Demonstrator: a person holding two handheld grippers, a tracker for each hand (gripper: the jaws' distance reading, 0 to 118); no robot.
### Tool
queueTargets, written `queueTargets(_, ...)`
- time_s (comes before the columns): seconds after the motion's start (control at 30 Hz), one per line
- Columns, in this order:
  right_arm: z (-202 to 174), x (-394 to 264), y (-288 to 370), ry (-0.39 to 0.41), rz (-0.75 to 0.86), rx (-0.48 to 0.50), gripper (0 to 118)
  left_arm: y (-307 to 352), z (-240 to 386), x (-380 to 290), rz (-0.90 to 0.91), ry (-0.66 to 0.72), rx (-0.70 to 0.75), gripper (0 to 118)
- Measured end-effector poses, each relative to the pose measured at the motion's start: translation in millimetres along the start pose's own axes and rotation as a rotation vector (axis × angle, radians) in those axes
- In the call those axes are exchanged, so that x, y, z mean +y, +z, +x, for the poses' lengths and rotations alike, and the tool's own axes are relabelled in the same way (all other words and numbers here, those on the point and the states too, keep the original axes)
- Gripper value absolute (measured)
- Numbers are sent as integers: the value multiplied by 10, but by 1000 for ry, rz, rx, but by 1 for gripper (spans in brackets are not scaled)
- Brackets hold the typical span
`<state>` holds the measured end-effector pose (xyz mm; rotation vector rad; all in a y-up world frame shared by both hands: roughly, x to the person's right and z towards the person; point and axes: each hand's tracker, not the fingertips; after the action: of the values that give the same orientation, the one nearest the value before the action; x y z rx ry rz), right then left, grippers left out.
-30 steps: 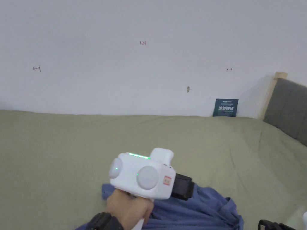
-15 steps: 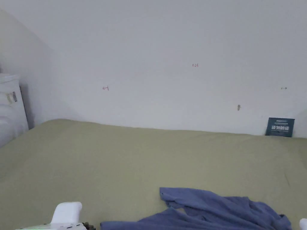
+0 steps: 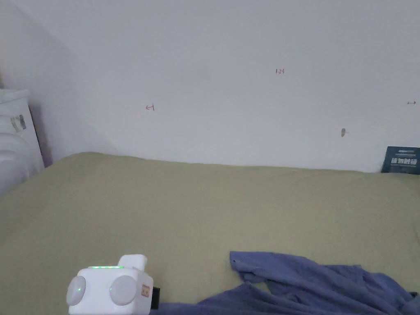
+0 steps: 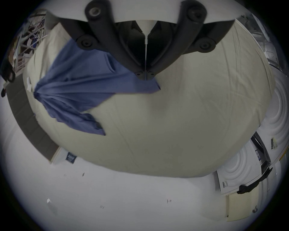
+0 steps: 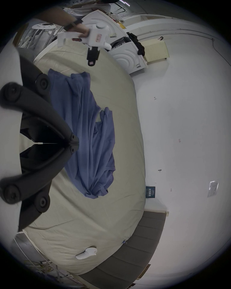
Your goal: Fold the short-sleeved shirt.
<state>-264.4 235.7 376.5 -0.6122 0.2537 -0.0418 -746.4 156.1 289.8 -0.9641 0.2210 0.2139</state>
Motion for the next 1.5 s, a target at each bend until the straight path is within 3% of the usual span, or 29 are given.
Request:
queueTargets(0.03,30,-3,-24,6,-9,-7,2,-102,5,67,-14,13,-1,7)
queueTargets(0.07,58,3,-47,5,-18,-15,2,-137,36,75,-30,50,-21,23)
queueTargets(0.1,86,12,-70,1,-23,-21,2,-233,53,100,-75,65,-44,50)
queueTargets(0.17,131,25,-87,-10,-23,-24,3,-376,100,73,-94,84,-96,115)
queueTargets(0.2,144,38,-91,-17,-17,-22,3,-375,155,35,-87,82,-101,118)
queueTargets(0.33,142,88,-82,-20,2,-15,3,-464,359,-111,-149,36,-46,118)
queueTargets(0.37,138,102,-75,-16,7,-15,3,-435,418,-168,-164,23,-46,114)
queueTargets(0.43,136,116,-60,-12,19,-15,3,-374,547,-253,-116,-55,96,89)
queueTargets(0.47,148,124,-56,-13,27,-13,3,-312,554,-258,-98,-54,21,87)
queueTargets(0.53,199,122,-63,-12,37,-12,3,-265,555,-275,-106,-49,15,81)
queueTargets(0.6,287,110,-101,-22,34,-47,3,-222,489,-231,-91,-48,-10,59)
queueTargets(0.63,348,101,-128,-30,22,-93,3,-189,476,-220,-65,-43,-38,25)
queueTargets(0.67,423,89,-171,-35,12,-122,3,-156,457,-231,-40,-10,-145,2)
queueTargets(0.87,946,172,-566,-84,-51,-264,6,-128,494,-205,-20,18,-179,2)
queueTargets(0.97,1236,375,-981,-109,-113,-305,43,-70,509,-210,-1,22,-210,2)
queueTargets(1.0,1317,443,-1142,-123,-162,-292,43,-94,499,-195,1,14,-209,2)
queueTargets(1.07,1470,589,-1492,-174,-265,-174,105,-104,505,-193,5,2,-193,2)
queueTargets(1.1,1536,639,-1642,-208,-282,-109,107,-109,505,-195,4,0,-195,2)
queueTargets(1.27,1714,731,-2329,-219,-423,-276,105,-189,541,-217,-8,-16,-195,2)
queueTargets(1.33,1720,707,-2432,-213,-454,-267,103,-211,531,-226,-8,-8,-205,2)
queueTargets(1.43,1695,648,-2443,-237,-475,-184,86,-231,518,-247,-1,15,-228,2)
queueTargets(1.5,1645,608,-2399,-225,-486,-190,77,-228,506,-244,13,29,-244,2)
